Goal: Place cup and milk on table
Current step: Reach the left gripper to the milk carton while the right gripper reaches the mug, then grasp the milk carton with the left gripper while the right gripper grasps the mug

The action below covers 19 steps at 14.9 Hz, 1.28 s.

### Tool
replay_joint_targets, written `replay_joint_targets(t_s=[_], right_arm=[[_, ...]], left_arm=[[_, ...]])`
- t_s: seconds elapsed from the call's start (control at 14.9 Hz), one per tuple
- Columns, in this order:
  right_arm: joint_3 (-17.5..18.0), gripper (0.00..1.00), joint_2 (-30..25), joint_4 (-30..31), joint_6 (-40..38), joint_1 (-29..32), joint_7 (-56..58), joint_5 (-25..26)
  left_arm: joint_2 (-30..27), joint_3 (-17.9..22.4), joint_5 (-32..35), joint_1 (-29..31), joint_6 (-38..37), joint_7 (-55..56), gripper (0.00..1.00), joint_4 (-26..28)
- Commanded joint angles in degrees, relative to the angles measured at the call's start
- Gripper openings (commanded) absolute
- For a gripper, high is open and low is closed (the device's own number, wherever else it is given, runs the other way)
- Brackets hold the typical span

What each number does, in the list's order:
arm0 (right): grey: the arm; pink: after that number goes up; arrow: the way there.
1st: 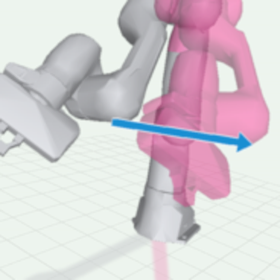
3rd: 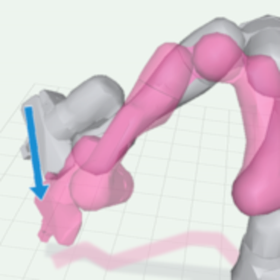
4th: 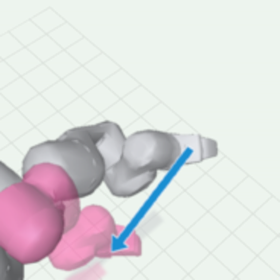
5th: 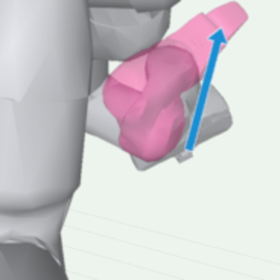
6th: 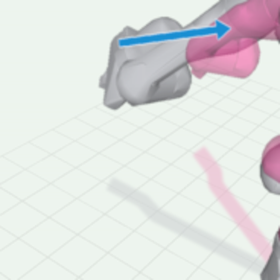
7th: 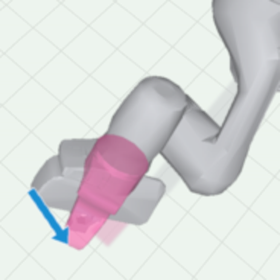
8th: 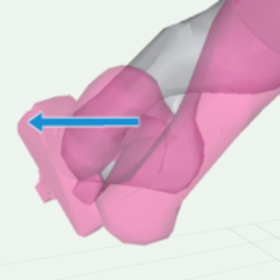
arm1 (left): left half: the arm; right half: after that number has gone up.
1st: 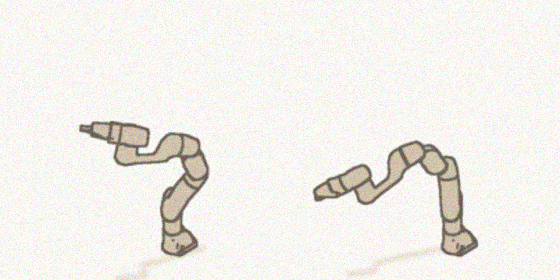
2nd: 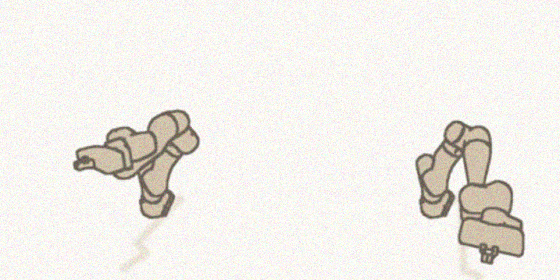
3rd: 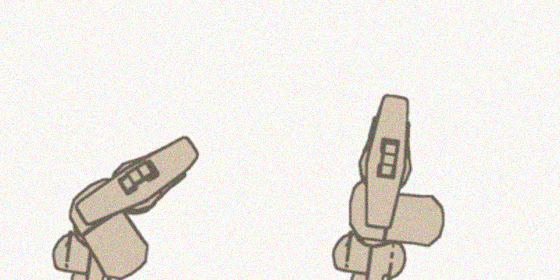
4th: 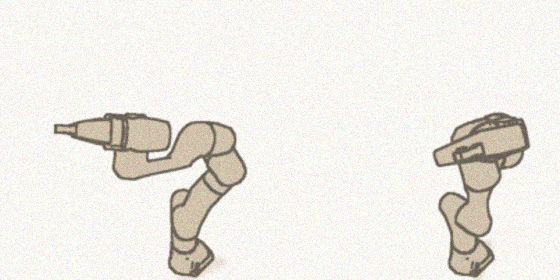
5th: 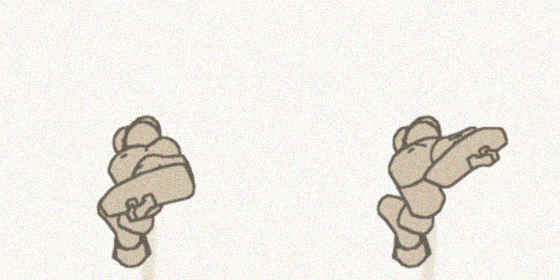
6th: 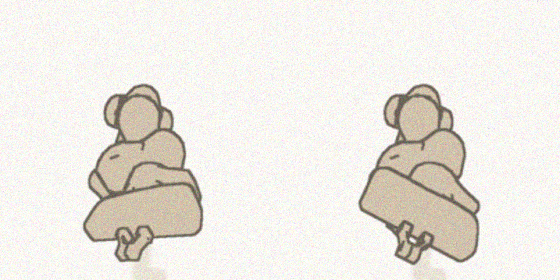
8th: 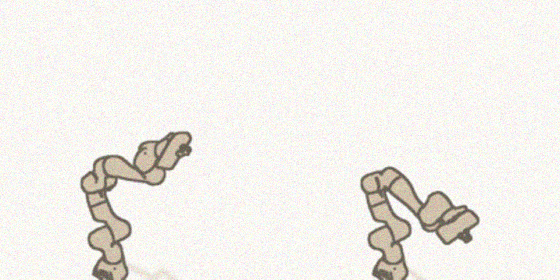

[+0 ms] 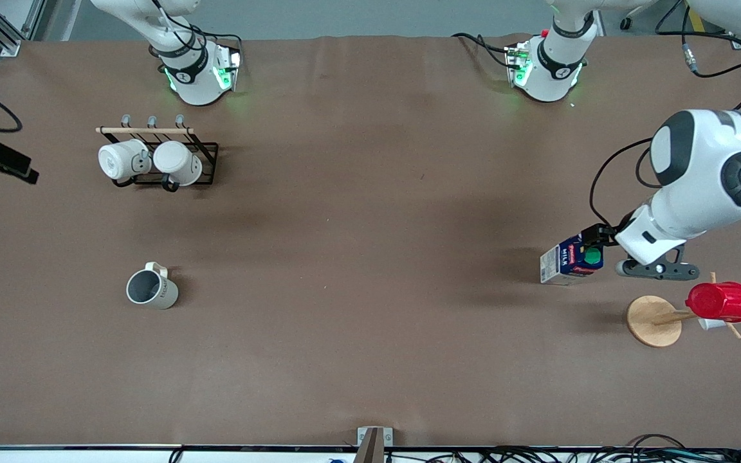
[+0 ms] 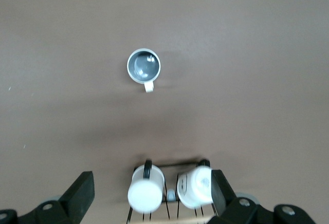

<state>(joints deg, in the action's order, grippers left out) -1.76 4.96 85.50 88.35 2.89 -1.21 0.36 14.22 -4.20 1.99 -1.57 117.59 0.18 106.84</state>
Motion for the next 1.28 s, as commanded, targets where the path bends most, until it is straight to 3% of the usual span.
replay_joint_targets(t_s=[0.0,0.27,0.74,1.08,1.14,1.21], right_arm=[[0.4,1.0,3.5,6.8,10.5,0.9,3.5,-0.3],[0.4,1.0,8.1,16.7,27.5,0.9,4.5,-0.4],[0.6,1.0,19.7,20.1,44.0,0.1,7.9,-0.3],[0.5,1.0,23.1,22.3,50.7,0.3,11.4,-0.1],[0.6,0.97,23.3,23.3,52.9,0.3,11.4,-0.1],[0.5,0.85,23.8,23.7,53.8,0.3,11.4,-0.1]], left_arm=[[0.1,-0.1,0.7,-0.2,3.4,1.6,1.0,2.6],[1.7,-0.2,0.5,0.0,4.5,1.6,0.88,2.7],[2.3,-0.3,0.0,-0.1,4.4,3.2,0.44,2.3],[1.5,-0.3,0.0,0.0,3.6,3.1,0.34,0.7],[1.2,-0.5,0.0,0.0,3.4,3.3,0.34,0.3],[-0.1,-0.5,0.0,-0.3,1.8,4.2,0.34,-0.1]])
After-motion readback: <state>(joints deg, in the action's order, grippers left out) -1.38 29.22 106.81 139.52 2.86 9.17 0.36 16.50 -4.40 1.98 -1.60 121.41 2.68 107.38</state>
